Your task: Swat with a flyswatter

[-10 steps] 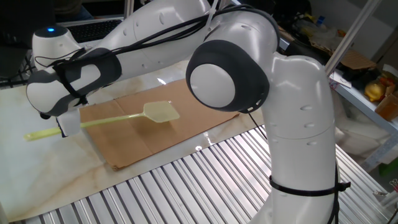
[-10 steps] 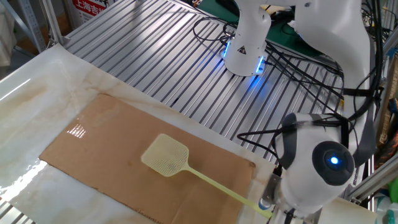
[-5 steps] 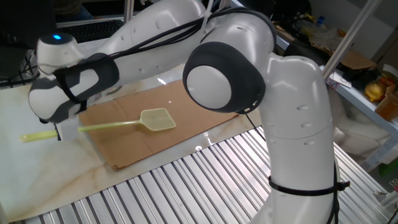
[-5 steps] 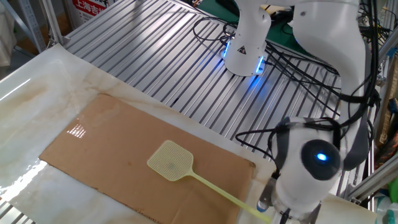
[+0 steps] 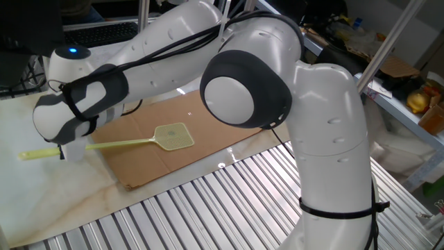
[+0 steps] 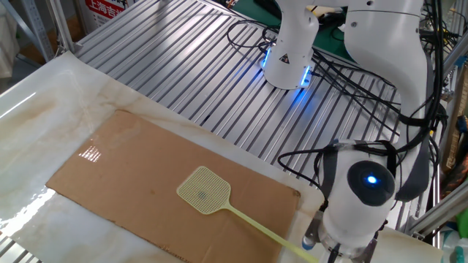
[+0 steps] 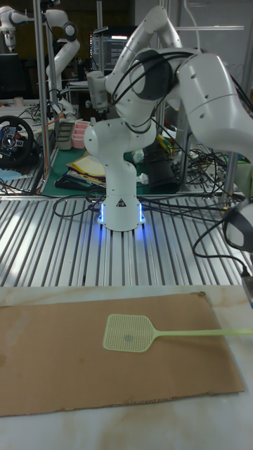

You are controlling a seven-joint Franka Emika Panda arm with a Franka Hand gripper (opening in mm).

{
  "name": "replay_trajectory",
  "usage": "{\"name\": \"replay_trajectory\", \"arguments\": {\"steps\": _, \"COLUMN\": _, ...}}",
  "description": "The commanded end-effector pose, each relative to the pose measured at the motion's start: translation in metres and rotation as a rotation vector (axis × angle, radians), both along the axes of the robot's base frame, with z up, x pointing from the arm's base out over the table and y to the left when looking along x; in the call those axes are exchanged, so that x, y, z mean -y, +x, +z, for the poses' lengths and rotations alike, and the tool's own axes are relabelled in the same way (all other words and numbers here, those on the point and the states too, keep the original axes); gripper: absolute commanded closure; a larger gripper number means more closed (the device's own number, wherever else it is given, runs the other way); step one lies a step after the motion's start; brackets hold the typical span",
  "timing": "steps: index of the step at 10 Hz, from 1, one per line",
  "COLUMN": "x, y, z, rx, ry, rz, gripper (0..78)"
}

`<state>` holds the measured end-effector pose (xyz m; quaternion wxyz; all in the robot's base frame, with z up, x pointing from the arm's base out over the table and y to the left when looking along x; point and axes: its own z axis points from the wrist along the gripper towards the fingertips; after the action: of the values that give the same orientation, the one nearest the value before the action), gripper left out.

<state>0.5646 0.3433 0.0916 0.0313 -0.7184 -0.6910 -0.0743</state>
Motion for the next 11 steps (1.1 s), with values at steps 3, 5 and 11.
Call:
{"name": "replay_trajectory", "arguments": {"steps": 3, "x": 0.002, "y": -0.002, "z": 0.008, "rx": -0.017, "ry": -0.083, "rz": 0.045, "gripper": 76.4}}
{"name": "replay_trajectory", "arguments": {"steps": 5, "x": 0.007, "y": -0.008, "z": 0.02, "rx": -0.027, "ry": -0.107, "rz": 0.072, "gripper": 76.4}}
{"name": "replay_trajectory", "arguments": {"steps": 11, "x": 0.016, "y": -0.013, "z": 0.033, "rx": -0.046, "ry": -0.174, "rz": 0.118, "gripper": 76.4}}
